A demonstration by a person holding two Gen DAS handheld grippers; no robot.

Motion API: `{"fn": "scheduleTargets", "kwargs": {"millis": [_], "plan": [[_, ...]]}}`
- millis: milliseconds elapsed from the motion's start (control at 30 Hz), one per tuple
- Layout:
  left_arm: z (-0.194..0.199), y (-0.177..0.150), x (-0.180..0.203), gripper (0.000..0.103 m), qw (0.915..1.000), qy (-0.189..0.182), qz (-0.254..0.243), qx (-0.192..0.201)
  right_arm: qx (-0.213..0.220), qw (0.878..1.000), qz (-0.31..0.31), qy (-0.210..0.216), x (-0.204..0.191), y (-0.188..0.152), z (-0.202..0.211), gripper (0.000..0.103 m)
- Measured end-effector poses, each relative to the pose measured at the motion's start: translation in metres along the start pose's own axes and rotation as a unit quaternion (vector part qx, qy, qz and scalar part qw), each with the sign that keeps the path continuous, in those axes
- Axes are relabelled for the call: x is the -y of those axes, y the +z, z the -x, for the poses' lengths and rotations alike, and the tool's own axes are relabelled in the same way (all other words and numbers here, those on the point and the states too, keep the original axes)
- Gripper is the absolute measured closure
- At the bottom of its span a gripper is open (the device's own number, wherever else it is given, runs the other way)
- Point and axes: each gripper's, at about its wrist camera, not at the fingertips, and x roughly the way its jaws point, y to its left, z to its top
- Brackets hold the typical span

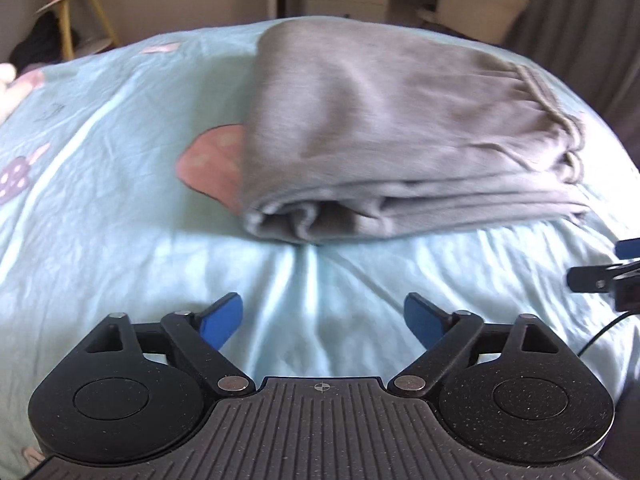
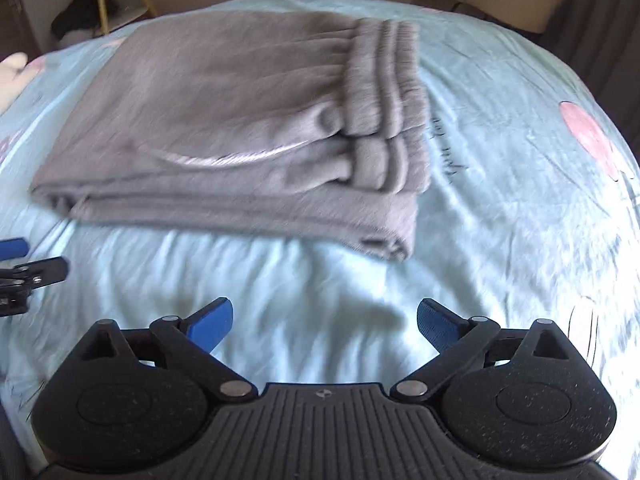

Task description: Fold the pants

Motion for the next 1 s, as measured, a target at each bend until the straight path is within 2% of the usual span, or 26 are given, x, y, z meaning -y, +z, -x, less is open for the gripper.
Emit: {"fn": "scheduleTargets", "kwargs": {"millis": [133, 233, 400, 633, 800, 1000], "plan": [[0.013, -0.012, 0.011, 0.007, 0.9999, -0.015, 0.001, -0.004, -0.021, 1.000, 0.004, 0.002, -0.019, -0.013, 0.012, 0.004], [0.021, -0.018, 0.013, 0.005, 0.9997, -0.015, 0.017, -0.006, -0.007, 1.000, 0.007, -0.010, -0.032, -0.020, 0.019, 0.004], [0.031, -0.019, 0.009, 0.003, 0.9994, 0.009, 0.033, 0.006, 0.066, 0.997, 0.003, -0.030, -0.047, -0.026, 0.032, 0.004], [0.029, -0.018, 0.012, 0.003, 0.9986, 0.027, 0.031, 0.032, 0.177, 0.983, 0.015, -0.052, -0.063, -0.025, 0.035, 0.004], [0.021, -0.018, 0.015, 0.003, 0.9986, 0.033, 0.021, 0.035, 0.184, 0.982, 0.024, -0.040, -0.065, -0.027, 0.034, 0.004], [0.015, -0.018, 0.012, 0.003, 0.9987, 0.029, 0.032, 0.026, 0.193, 0.980, 0.018, -0.041, -0.065, -0.030, 0.034, 0.004]]}}
